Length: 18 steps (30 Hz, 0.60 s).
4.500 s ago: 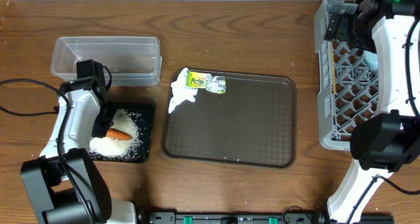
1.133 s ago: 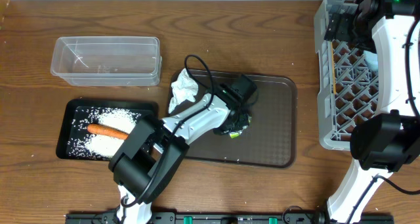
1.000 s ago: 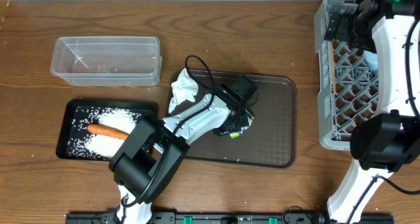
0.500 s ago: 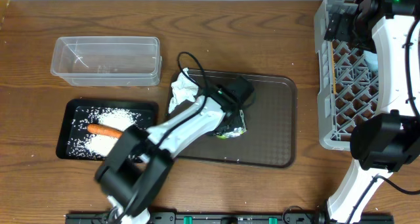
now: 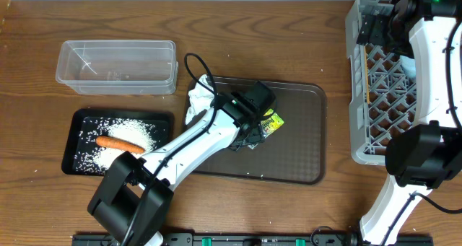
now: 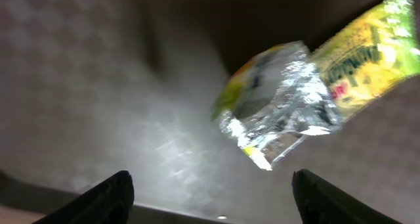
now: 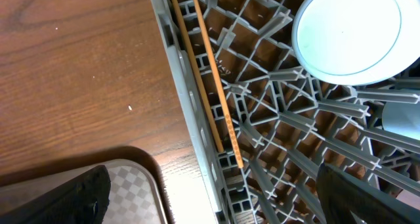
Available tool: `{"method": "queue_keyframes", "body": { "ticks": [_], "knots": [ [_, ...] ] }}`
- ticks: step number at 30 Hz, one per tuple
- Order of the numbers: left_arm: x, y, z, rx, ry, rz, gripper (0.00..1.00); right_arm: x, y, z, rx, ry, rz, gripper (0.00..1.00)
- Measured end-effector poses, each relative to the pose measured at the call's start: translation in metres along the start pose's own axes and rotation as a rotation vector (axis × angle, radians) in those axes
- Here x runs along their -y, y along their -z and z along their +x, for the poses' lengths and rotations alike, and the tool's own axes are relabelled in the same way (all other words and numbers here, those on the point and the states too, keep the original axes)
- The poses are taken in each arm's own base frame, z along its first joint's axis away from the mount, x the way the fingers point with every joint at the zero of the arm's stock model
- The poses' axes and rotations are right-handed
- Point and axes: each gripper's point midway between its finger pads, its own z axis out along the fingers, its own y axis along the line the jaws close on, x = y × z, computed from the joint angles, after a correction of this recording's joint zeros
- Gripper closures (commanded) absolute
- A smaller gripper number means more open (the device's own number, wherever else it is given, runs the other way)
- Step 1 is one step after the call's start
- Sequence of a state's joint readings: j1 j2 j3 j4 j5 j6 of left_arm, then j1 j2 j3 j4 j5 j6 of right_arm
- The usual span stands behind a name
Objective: Sort waste into correct bins and load items into the dishwasher rack
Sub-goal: 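Lift the foil wrapper with the left gripper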
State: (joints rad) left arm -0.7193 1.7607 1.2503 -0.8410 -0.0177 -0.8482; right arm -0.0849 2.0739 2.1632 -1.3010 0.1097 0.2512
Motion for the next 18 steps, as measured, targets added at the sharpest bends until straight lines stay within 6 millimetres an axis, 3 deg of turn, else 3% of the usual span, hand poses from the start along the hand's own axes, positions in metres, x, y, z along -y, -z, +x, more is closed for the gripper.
{"method": "queue_keyframes", "body": {
  "ticks": [3, 9, 18],
  "knots": [
    [-0.001, -0.001, -0.013, 0.050, -0.001, -0.005, 0.17, 0.000, 0.000, 0.000, 0.000, 0.000, 0.000, 0.01],
    [0.021, -0.008, -0.049, 0.175, -0.089, 0.070, 0.16, 0.000, 0.000, 0.000, 0.000, 0.000, 0.000, 0.02],
    [0.016, -0.045, -0.048, 0.139, -0.191, 0.002, 0.20, 0.000, 0.000, 0.000, 0.000, 0.000, 0.000, 0.01]
  ]
}}
